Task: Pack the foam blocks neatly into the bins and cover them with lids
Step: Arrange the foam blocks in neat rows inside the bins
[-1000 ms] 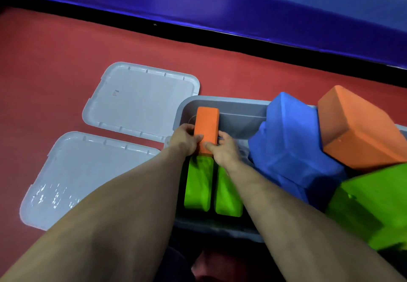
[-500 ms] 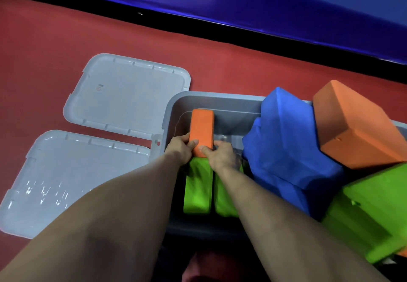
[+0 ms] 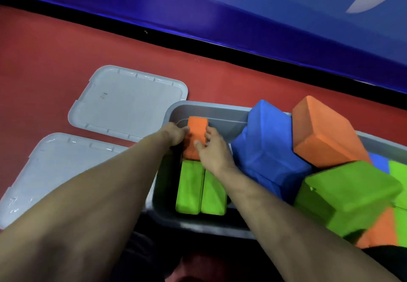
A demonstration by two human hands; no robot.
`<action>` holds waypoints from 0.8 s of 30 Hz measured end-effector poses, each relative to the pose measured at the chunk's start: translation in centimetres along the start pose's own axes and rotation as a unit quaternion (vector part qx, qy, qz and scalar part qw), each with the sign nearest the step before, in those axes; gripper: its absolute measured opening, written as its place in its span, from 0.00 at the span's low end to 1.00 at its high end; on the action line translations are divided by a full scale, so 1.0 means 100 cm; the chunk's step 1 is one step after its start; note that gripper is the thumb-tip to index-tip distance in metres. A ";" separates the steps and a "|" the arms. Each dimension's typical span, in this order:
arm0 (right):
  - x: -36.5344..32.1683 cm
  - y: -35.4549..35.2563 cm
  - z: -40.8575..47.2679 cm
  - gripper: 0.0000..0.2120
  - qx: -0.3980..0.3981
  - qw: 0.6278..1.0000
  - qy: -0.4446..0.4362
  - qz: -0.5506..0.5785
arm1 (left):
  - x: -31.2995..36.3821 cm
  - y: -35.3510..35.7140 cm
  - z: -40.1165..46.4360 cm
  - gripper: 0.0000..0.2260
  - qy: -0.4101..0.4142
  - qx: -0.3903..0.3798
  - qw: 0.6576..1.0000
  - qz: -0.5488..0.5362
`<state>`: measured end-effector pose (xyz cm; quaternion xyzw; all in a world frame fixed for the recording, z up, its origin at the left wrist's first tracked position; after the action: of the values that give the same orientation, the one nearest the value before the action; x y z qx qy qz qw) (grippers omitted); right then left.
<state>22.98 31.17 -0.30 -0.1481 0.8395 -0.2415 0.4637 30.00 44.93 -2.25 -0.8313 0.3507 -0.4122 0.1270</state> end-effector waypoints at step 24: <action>0.044 -0.269 -0.135 0.40 -0.170 0.912 -0.084 -0.363 | 0.186 0.101 -0.181 0.22 0.241 -0.080 0.967 0.035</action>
<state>9.90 10.12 17.32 -0.5391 0.7142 -0.2334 0.3807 18.87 26.28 15.11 -0.7022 0.4321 -0.5657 -0.0138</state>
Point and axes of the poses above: each hand's wrist, its own z-axis towards the middle knuckle, its own y-axis out of the palm, x = y × z, the point moved 8 cm from there along z, towards the middle knuckle, and after that the axes turned 4 degrees about y, right-handed, at the moved point
